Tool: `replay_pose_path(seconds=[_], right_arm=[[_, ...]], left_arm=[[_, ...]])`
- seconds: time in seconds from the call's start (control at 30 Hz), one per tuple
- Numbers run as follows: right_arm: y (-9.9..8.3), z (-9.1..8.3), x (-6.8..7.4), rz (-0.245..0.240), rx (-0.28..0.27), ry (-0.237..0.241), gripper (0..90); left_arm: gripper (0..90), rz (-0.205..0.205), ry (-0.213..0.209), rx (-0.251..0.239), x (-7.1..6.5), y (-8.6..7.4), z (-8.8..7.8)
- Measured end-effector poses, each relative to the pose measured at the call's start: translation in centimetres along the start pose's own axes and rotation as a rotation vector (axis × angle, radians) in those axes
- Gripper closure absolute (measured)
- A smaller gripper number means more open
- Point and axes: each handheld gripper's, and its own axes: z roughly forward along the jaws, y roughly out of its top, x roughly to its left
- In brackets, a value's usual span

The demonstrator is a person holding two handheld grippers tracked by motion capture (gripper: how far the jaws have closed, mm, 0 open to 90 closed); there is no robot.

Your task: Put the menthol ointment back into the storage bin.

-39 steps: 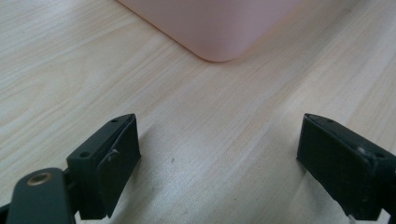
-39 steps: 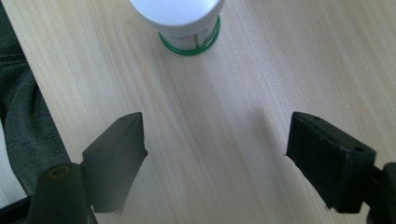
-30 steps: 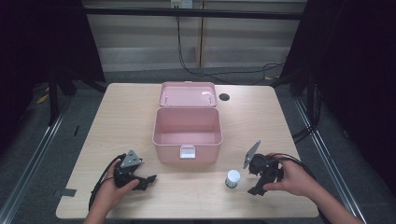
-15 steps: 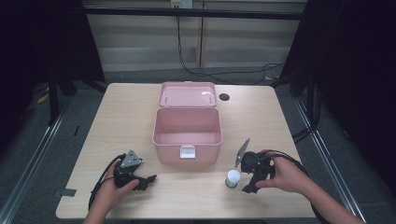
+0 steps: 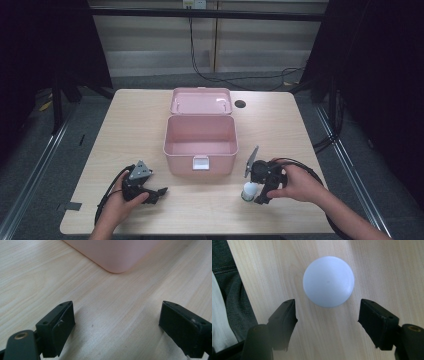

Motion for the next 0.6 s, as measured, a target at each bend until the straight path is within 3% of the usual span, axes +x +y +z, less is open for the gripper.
replay_pose_path(seconds=[0.6], right_arm=[[1.7, 0.5, -0.1, -0.033, -0.004, 0.001, 40.6]], left_arm=[[12.6, 0.000, 0.000, 0.000, 0.0, 0.0, 0.0]])
